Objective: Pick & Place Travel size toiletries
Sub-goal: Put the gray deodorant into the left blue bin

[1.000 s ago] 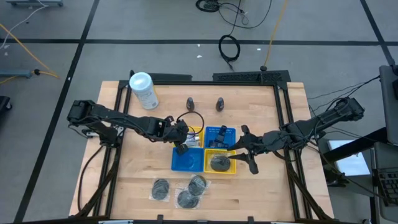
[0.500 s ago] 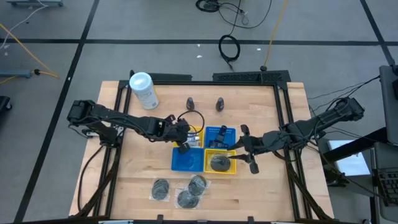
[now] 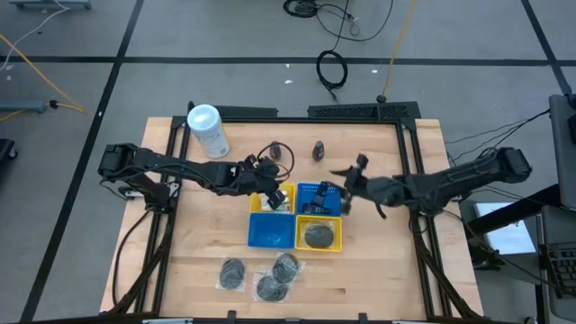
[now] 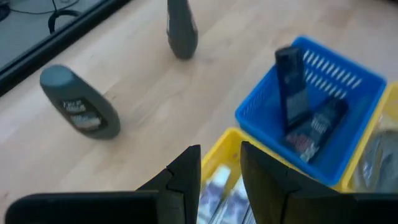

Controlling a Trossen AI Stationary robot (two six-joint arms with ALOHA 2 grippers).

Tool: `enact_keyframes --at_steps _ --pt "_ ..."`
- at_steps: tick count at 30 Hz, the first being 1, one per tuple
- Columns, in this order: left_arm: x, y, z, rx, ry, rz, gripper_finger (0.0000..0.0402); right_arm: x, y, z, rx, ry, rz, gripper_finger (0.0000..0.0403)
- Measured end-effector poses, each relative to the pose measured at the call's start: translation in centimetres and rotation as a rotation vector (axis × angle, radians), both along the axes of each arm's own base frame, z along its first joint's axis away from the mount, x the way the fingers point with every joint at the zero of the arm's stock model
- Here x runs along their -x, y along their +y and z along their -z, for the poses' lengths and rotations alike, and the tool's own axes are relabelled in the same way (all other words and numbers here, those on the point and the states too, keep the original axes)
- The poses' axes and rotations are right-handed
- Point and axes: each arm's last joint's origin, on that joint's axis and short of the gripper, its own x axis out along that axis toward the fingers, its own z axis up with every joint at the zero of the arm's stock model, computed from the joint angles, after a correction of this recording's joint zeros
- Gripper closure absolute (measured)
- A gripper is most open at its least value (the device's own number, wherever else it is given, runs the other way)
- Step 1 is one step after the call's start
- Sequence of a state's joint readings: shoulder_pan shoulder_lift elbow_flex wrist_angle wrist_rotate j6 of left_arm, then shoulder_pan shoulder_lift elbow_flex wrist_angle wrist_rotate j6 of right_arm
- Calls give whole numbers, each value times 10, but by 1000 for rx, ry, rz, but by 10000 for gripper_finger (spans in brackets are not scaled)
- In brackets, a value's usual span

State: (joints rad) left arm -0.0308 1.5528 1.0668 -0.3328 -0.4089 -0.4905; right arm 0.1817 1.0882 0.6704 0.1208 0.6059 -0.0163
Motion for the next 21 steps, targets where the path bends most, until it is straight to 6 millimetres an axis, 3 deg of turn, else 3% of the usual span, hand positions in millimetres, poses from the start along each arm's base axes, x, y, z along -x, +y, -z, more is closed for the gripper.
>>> enact_keyframes --at_steps 9,21 --pt "-8 -5 -8 -12 -112 39 289 0 -74 14 -123 -48 97 273" --pt "-8 -9 -9 -20 -114 58 289 -13 -130 42 -227 -66 99 273"
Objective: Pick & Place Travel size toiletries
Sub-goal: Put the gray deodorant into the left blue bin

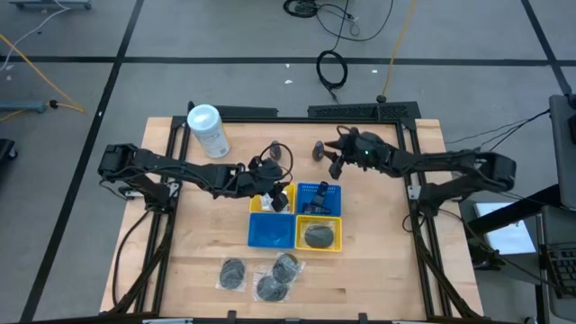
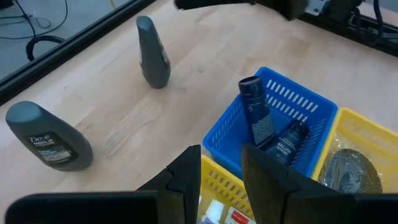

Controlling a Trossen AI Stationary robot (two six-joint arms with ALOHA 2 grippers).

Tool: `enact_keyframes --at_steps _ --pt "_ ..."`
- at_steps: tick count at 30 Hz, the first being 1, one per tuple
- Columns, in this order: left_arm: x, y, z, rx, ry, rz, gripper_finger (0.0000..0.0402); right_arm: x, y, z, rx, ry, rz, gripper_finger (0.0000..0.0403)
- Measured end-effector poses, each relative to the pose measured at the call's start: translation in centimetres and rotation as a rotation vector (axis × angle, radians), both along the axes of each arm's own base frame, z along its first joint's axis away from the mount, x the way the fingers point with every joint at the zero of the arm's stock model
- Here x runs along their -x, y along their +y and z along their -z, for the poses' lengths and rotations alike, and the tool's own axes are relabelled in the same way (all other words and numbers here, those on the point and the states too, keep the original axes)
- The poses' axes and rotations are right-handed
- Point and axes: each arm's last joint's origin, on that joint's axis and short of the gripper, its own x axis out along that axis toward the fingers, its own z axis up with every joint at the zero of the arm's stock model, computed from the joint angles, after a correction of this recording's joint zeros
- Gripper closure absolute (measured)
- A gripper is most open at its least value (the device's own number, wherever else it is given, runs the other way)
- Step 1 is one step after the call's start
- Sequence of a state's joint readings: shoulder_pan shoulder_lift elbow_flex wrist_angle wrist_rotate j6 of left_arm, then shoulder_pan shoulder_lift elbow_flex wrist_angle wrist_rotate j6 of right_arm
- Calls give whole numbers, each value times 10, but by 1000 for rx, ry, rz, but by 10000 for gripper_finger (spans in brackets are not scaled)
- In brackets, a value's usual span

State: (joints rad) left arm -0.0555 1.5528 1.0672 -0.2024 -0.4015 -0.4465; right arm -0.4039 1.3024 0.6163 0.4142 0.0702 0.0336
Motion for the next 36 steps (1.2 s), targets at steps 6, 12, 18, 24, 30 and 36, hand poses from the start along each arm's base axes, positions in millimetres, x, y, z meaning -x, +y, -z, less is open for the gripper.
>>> enact_keyframes --at_steps 6,12,18,24,30,36 --pt "0 0 0 -3 2 3 289 -7 -12 17 -15 14 -20 250" --pt "0 0 0 -5 3 4 289 -13 -20 27 -18 -16 37 183" --pt "0 0 0 -5 3 4 289 -19 -23 38 -24 -13 40 137" --pt "0 0 0 -5 3 4 289 -22 -26 44 -20 -29 52 122" --pt "0 0 0 -5 4 4 289 -26 -28 53 -24 -34 56 127" --pt "0 0 0 -5 4 3 289 -30 -31 66 -16 -33 79 136"
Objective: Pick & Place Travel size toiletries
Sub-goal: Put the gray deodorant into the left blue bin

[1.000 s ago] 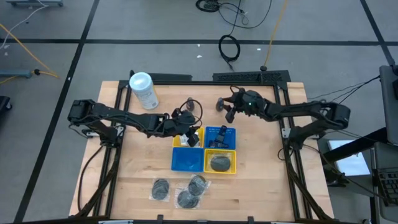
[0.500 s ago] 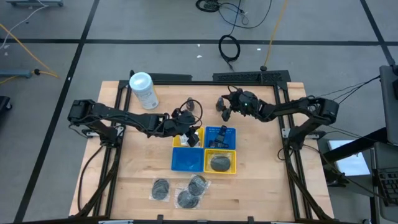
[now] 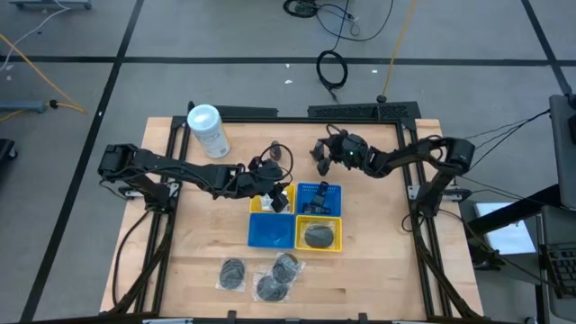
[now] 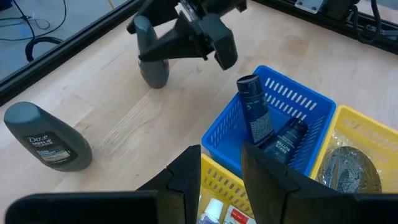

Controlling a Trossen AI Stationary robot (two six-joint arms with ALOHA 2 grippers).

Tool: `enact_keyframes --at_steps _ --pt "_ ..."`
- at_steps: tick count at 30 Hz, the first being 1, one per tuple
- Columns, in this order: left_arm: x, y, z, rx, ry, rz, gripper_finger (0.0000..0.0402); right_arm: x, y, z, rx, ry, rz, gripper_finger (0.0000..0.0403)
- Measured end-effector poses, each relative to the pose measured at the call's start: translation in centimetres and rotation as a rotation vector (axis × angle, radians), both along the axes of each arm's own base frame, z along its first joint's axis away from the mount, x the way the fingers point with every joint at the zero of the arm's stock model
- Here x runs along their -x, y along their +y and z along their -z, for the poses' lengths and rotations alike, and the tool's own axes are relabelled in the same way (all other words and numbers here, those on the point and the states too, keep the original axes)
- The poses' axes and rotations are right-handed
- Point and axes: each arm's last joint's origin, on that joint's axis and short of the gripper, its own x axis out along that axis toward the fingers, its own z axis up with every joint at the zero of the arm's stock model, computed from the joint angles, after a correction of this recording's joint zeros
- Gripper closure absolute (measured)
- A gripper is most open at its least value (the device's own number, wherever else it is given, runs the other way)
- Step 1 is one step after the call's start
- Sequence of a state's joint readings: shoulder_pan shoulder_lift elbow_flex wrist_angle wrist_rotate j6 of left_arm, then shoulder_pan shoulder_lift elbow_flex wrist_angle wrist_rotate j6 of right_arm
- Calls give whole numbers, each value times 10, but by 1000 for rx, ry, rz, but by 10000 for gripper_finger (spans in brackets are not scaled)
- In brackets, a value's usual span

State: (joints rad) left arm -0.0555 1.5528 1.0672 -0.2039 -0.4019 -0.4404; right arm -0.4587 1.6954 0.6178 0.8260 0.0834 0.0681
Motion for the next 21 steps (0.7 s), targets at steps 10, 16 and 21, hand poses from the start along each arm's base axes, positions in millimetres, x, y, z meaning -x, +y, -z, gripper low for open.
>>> enact_keyframes --at_steps 10,16,21 --pt "0 0 0 -10 5 8 289 -1 -1 5 -14 -12 5 192" --pt "0 0 0 -12 7 10 289 -1 -1 4 -39 -28 15 241" --pt "0 0 0 -13 7 10 289 -1 -1 5 -43 -21 17 241"
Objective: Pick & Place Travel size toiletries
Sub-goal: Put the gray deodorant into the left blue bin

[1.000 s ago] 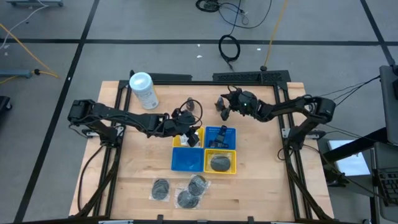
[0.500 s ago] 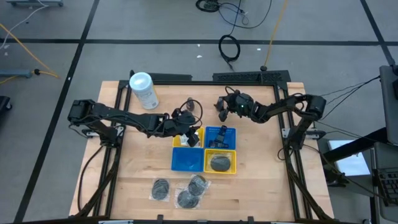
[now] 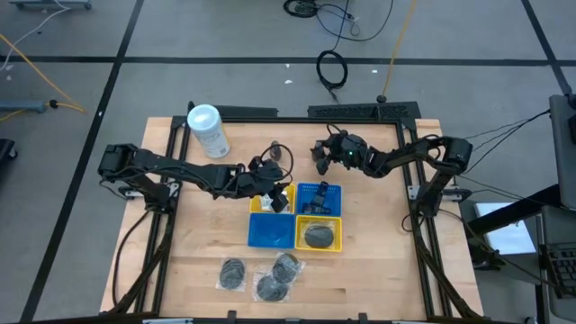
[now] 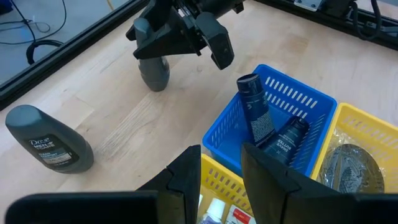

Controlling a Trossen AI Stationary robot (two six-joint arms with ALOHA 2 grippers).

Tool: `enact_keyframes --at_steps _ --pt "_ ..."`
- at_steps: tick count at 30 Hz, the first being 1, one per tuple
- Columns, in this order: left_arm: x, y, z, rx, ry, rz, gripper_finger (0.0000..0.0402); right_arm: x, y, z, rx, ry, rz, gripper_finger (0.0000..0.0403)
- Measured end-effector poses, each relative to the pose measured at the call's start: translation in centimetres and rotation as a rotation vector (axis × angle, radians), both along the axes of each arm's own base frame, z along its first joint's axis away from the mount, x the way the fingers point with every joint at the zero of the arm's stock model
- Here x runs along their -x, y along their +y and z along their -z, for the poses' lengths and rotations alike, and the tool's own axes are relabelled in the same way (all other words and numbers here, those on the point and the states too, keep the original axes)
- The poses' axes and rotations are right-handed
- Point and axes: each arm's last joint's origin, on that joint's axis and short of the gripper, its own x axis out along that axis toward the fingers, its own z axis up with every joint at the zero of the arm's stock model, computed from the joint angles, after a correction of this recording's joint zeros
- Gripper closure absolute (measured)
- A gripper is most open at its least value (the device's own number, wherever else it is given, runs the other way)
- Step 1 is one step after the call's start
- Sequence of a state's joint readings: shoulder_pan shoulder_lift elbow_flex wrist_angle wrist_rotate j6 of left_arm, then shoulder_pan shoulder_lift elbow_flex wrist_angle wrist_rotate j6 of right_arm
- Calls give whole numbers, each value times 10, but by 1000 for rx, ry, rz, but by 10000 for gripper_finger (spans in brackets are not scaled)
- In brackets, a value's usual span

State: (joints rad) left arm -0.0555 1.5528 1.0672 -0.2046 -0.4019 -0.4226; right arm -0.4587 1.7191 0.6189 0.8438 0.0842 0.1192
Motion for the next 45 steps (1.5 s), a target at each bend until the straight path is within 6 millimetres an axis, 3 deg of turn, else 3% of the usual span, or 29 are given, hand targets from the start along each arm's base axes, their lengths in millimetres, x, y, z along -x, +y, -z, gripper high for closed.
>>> enact_keyframes --at_steps 5,11,21,27,33,45 --pt "0 0 0 -1 0 1 289 1 0 -5 13 -18 -3 241" --pt "0 0 0 -1 0 1 289 5 9 -33 40 -71 -24 241" --pt "-2 0 -3 1 -34 0 289 19 57 -103 131 -258 -171 241" --pt "-4 0 -5 -20 -53 17 289 30 88 -132 157 -383 -272 241" --pt "-9 0 -12 -117 -105 84 289 32 107 -140 155 -424 -346 241" --pt "-23 -2 -18 -279 -207 166 288 32 120 -142 203 -418 -313 241"
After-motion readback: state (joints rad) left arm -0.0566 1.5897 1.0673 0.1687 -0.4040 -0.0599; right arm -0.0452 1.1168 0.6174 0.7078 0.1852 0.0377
